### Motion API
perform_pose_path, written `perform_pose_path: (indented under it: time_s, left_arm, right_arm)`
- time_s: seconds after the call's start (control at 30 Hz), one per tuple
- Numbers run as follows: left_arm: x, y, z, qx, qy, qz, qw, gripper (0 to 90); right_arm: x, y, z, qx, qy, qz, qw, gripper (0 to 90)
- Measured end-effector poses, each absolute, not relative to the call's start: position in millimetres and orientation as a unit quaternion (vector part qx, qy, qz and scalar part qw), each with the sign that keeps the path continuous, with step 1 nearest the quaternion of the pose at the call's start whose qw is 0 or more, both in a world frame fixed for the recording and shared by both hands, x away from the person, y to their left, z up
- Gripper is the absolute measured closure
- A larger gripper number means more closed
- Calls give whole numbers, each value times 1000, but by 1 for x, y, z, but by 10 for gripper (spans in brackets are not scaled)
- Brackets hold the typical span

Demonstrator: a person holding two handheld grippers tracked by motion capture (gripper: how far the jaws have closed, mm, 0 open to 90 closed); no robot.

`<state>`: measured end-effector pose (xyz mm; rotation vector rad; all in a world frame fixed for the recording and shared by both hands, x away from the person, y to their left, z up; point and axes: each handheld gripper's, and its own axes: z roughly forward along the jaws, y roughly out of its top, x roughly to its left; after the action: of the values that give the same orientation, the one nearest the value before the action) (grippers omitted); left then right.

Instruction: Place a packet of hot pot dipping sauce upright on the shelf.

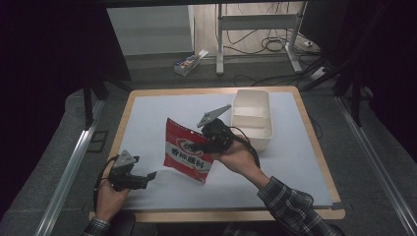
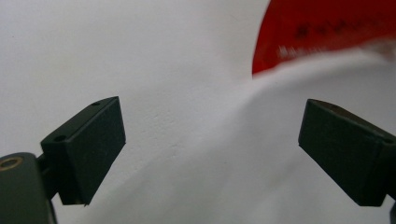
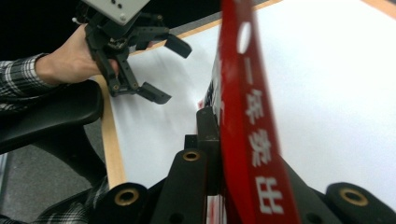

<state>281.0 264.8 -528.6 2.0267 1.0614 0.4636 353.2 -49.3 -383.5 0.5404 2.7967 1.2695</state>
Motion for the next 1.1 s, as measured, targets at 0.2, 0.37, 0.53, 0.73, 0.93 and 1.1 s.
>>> perform_pose_path:
  time_s: [0.2,0.37,0.53,0.73,0.93,1.1]
  left_arm:
    - [281,264,-529,800,418,182,390,71]
    - [282,264,-530,803,418,181,385,71]
    - [282,263,-530,804,417,181,382,72]
    - [283,262,-531,805,418,180,381,72]
    - [285,260,-532,812,413,173,375,69]
    - [285,259,-533,814,413,169,373,65]
  right_arm:
    - [365,-58,-376,191,894,403,47,882]
    - [379,-68,-375,210,886,411,51,882]
    - [387,-74,-370,215,879,421,57,882]
    - [400,-79,-361,224,875,423,70,882]
    - [419,-83,-354,235,870,427,82,882]
    - [434,-86,-347,241,864,432,91,882]
